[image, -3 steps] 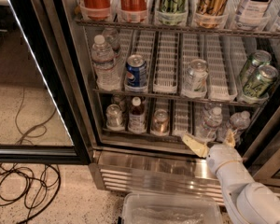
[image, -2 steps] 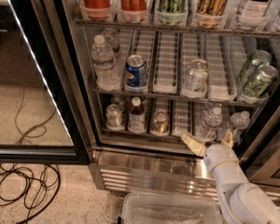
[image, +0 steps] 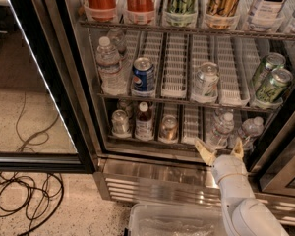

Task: Pick water bottle from bottom shelf of fridge

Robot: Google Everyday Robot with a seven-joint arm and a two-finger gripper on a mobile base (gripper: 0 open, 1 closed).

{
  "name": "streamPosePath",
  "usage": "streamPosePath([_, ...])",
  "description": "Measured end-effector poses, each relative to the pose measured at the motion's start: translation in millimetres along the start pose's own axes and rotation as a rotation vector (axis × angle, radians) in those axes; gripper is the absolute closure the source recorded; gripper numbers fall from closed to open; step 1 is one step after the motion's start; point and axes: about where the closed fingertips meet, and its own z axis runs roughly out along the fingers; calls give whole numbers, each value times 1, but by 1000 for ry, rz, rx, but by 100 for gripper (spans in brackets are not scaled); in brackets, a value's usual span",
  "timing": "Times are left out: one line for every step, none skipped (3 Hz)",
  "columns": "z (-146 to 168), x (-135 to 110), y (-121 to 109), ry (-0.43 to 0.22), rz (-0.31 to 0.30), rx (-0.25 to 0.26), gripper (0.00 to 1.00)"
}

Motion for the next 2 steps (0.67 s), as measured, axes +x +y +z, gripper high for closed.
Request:
streamPosePath([-1,4,-5,-17,-30,50,17])
streamPosePath([3,6,-6,-5,-33,47,18])
